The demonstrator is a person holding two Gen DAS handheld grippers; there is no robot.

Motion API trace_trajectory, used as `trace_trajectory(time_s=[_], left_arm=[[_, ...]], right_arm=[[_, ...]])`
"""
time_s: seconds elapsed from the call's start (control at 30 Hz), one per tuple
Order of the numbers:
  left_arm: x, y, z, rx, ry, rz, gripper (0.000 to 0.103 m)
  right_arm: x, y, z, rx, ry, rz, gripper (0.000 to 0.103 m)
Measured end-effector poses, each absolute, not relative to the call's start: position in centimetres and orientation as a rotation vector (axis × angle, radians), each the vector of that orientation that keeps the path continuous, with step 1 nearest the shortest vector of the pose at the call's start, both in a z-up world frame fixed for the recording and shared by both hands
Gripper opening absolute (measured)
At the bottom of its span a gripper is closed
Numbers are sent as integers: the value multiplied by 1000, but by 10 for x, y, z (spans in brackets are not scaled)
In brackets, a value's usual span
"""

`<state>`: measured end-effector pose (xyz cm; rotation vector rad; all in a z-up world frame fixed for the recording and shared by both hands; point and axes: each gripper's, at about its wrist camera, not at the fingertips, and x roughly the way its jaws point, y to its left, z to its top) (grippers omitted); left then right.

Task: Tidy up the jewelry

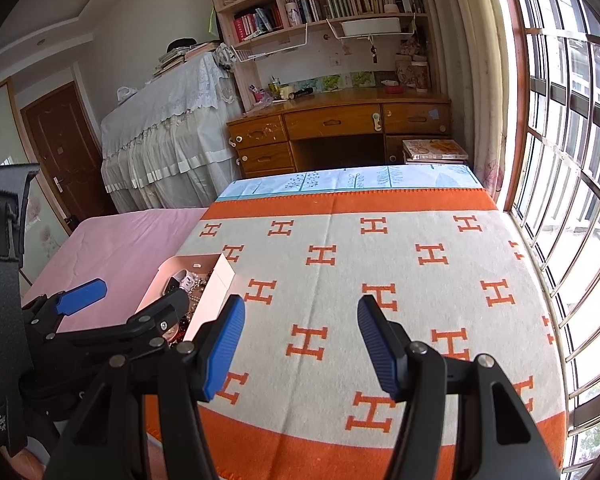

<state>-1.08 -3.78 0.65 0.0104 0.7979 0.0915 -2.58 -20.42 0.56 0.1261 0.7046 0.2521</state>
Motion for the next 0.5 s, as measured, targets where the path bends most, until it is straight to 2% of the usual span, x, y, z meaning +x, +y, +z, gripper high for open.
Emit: trace_trajectory(time_s=[0.5], left_arm=[[-11,-39,8,8,800,91,102]], right_arm=[[-26,-205,4,130,703,253,59]])
